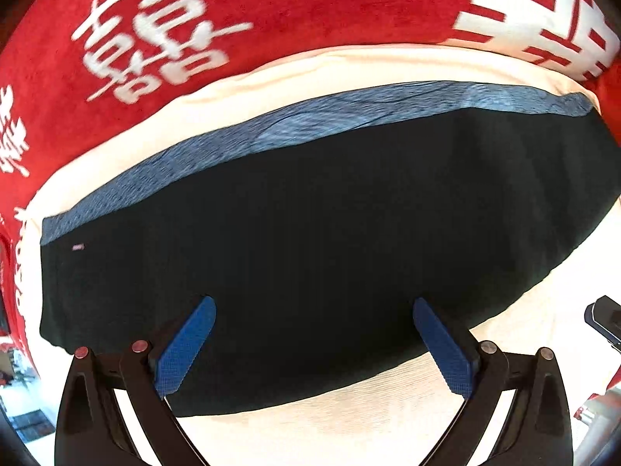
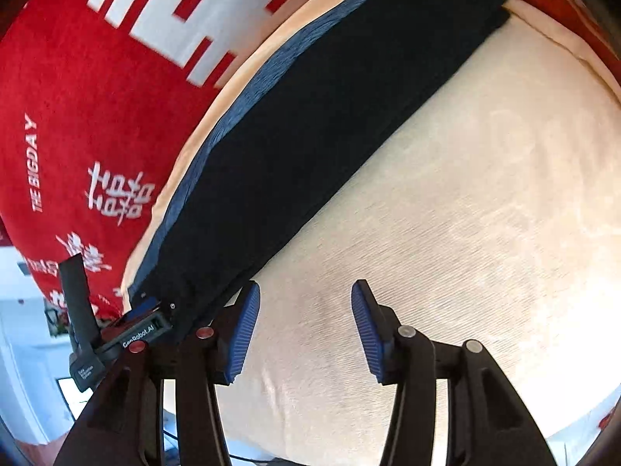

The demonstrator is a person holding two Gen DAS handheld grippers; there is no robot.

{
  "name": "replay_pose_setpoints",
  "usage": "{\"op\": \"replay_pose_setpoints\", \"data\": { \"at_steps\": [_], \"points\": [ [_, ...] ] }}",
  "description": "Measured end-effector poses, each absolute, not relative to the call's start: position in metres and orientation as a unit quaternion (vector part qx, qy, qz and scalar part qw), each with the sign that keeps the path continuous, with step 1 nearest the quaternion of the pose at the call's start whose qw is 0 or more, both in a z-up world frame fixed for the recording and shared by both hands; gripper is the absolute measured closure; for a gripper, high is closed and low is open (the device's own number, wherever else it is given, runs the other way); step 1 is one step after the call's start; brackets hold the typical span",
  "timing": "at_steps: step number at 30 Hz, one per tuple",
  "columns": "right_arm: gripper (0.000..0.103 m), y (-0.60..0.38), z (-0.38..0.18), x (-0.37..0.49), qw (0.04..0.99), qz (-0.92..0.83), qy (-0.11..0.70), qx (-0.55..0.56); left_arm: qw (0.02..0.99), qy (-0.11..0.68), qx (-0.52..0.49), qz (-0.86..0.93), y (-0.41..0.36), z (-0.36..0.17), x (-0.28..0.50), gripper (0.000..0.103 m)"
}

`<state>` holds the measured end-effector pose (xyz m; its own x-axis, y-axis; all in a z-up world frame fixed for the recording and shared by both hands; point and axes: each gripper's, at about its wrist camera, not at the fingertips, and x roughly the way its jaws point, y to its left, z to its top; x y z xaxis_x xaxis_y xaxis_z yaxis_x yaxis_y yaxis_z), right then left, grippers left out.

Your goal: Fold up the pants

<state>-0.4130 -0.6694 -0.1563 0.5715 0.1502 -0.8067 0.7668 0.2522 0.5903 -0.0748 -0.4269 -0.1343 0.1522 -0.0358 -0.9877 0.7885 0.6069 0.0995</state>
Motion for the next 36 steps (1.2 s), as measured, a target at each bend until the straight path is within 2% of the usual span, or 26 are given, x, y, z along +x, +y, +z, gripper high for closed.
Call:
{"op": "replay_pose_setpoints", "data": {
  "at_steps": [4, 18, 26, 36],
  "points": [
    [0.049, -0.676, -0.159, -0.423, 0.678, -0.228, 0.390, 0.580, 0.683, 0.579, 0.326, -0.304, -0.467, -0.133, -0.095, 0.000],
    [0.048, -0.689, -0.169, -0.456, 0.665, -0.238, 0.361, 0.609, 0.679, 0.568, 0.332, -0.325, -0.533, -0.126, -0.149, 0.000],
    [0.048, -0.740, -0.169, -0.478, 0.682, -0.288, 0.276, 0.614, 0.697, 0.551, 0.309, -0.340, -0.593, -0.128, -0.164, 0.000],
    [0.048, -0.789, -0.194, -0.483, 0.682, -0.285, 0.179, 0.650, 0.709, 0.548, 0.293, -0.334, -0.644, -0.159, -0.178, 0.000]
  ]
}}
